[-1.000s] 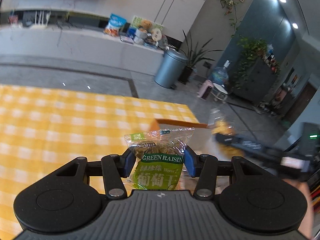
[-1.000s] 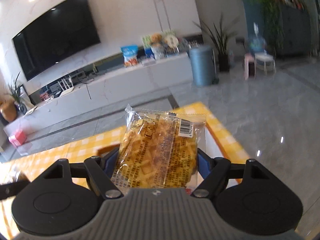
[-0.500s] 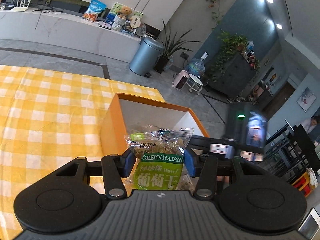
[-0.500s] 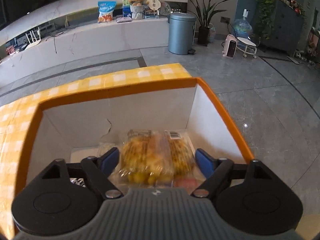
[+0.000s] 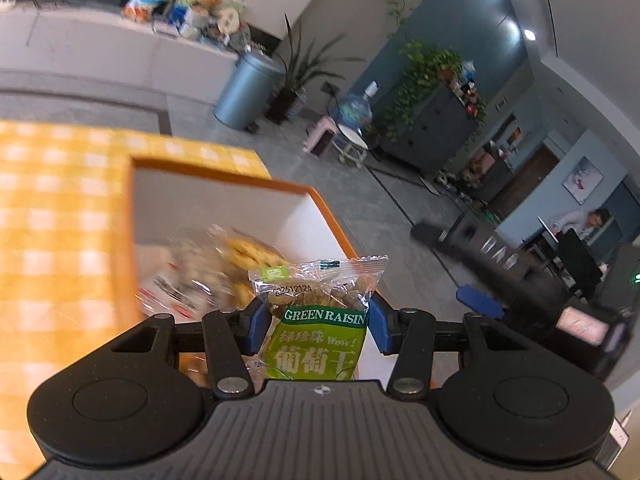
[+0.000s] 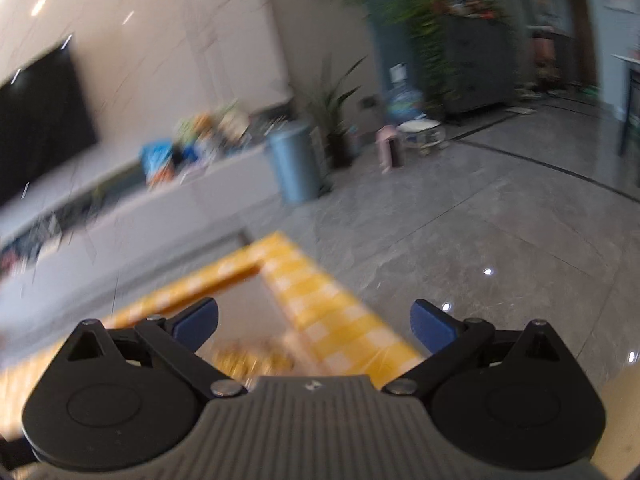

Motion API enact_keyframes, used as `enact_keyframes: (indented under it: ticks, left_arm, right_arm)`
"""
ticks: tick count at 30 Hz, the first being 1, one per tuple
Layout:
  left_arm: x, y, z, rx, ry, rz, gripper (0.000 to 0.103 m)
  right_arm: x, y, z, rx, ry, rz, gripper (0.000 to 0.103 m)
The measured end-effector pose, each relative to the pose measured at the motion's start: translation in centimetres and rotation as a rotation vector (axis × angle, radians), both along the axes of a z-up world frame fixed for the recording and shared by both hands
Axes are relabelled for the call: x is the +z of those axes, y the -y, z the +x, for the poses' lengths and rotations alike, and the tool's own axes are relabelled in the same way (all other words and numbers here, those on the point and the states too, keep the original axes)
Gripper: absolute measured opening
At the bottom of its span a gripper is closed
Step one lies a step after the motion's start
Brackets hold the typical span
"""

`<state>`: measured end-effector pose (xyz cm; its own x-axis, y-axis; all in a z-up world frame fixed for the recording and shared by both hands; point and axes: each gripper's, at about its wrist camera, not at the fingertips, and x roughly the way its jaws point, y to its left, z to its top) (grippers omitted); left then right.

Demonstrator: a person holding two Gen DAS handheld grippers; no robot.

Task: Organize snacks
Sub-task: 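Lower the green raisin packet into the orange box and open the left tool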

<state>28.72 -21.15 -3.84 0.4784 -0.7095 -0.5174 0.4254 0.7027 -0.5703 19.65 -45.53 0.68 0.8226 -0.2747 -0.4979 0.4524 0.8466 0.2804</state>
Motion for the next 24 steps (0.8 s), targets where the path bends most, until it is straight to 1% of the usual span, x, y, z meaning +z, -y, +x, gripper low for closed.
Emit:
enact_keyframes:
  ticks: [2, 4, 7, 9, 11, 12, 13, 14, 18, 20, 22, 24]
  left_arm:
    - [-0.9, 1.2, 0.3, -0.040, -0.032, -0.006, 0.057]
    - [-1.7, 2.3, 0.7, -0.070, -0.061, 0.004, 0.058]
    - [-2.6, 3.7, 0.9, -0.078, -0.090, 0.067, 0.058]
    - [-3.0, 4.2, 0.6, -0.087, -0.087, 0.084, 0.059]
    - [-3.1, 4.4, 0.4, -0.111, -0.094, 0.090, 0.065]
    - [-3.1, 4.4, 0.2, -0.120, -0.095, 0.088, 0.076]
    - [-2.9, 4.3, 0.1, -0.123, -0.085, 0.080, 0.087]
    - [-2.7, 4.4, -0.1, -0.118, -0.070, 0.085, 0.089]
    - [-1.7, 4.1, -1.4, -0.069, 0.028, 0.152, 0.091]
    - [-1.1, 3.8, -2.1, -0.048, 0.059, 0.179, 0.091]
    - [-0.5, 3.1, -2.6, -0.020, 0.089, 0.205, 0.093]
    - [0.3, 2.4, -3.3, -0.002, 0.136, 0.248, 0.093]
  right_arm:
    - [0.1, 0.4, -0.4, -0.003, 0.039, 0.037, 0.100]
    - [0.2, 0.5, -0.4, 0.005, 0.054, 0.064, 0.100]
    - [0.1, 0.4, 0.2, -0.001, 0.043, 0.068, 0.100]
    - [0.0, 0.7, 0.4, -0.004, 0.031, 0.074, 0.100]
    - [0.0, 0.7, 0.5, -0.005, 0.029, 0.088, 0.100]
    - [0.0, 0.7, 0.5, -0.005, 0.029, 0.093, 0.100]
    - [-0.1, 0.7, 0.3, -0.005, 0.030, 0.097, 0.100]
    - [-0.1, 0.6, 0.4, -0.004, 0.029, 0.098, 0.100]
    - [-0.1, 0.6, 0.2, 0.000, 0.021, 0.087, 0.100]
    - [-0.1, 0.4, 0.3, 0.002, 0.018, 0.075, 0.100]
    - [0.0, 0.1, 0.5, 0.004, 0.029, 0.063, 0.100]
    - [0.1, -0.6, 0.6, 0.003, 0.039, 0.051, 0.100]
